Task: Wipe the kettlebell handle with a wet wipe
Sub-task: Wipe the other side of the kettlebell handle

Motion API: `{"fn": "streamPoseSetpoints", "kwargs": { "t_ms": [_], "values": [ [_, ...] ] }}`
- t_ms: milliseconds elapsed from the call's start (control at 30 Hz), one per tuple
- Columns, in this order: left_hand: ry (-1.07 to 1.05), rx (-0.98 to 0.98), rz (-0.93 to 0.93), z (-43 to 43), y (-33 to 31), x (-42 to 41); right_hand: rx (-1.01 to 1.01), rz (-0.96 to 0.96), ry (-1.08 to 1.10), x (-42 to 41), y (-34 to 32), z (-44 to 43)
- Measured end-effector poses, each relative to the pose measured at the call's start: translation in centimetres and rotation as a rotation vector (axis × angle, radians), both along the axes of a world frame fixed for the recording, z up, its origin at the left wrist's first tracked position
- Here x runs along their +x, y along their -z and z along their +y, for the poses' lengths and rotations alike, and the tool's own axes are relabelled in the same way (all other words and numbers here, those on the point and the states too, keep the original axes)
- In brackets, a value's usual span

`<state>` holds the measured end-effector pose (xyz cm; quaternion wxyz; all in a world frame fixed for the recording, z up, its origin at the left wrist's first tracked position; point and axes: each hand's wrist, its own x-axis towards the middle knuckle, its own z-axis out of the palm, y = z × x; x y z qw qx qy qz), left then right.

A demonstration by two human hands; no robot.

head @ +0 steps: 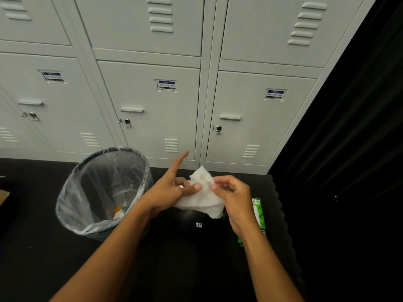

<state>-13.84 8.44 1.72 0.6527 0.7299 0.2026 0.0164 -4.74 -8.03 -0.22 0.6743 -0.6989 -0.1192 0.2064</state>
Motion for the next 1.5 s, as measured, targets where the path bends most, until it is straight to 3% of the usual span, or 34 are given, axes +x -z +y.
{"fn": "streamPoseSetpoints", "kwargs": {
  "t_ms": [100, 200, 267, 400, 567, 700, 900, 1133, 1300, 1400, 1500],
  "values": [
    [0.173, 0.206, 0.056, 1.3, 0.0, -0.5, -0.045, -0.013, -0.123, -0.2, -0.1, 0.7],
    [0.119, 0.435, 0.129, 1.5, 0.0, -0.6, -0.049, -0.009, -0.163, -0.4, 0.1, 0.9],
    [-0.006, 0.425, 0.113, 1.7, -0.1, -0.8, -0.077, -0.045, -0.125, -0.3, 0.6, 0.8],
    [-0.243, 0.212, -0.008, 2.1, 0.0, -0.8, -0.156, 0.001, -0.098, -0.7, 3.1, 0.3],
    [-0.565, 0.341, -0.034, 3.4, 0.6, 0.0, -0.666, -0.509, -0.26, -2.1, 9.6, -0.3],
    [-0.635, 0.439, -0.026, 3.9, 1.0, 1.0, -0.863, -0.731, -0.532, -2.4, 12.7, -0.4],
    [-0.41, 0.546, -0.023, 2.4, 2.5, 3.4, -0.958, -0.83, -0.632, -1.7, 15.1, -0.1],
    [0.129, 0.627, 0.024, 0.0, 5.2, 3.5, -0.984, -0.835, -0.589, -2.2, 16.5, 0.0],
    [0.037, 0.633, -0.076, 0.6, 6.1, 4.3, -0.962, -0.813, -0.584, -2.2, 16.5, -0.1],
    [0.109, 0.839, -0.027, 0.5, 6.7, 5.3, -0.967, -0.821, -0.588, -2.0, 16.6, 0.0],
    [0.317, 1.111, 0.101, -0.6, 7.4, 6.2, -0.967, -0.841, -0.602, -1.7, 16.9, -0.5]
  ]
}}
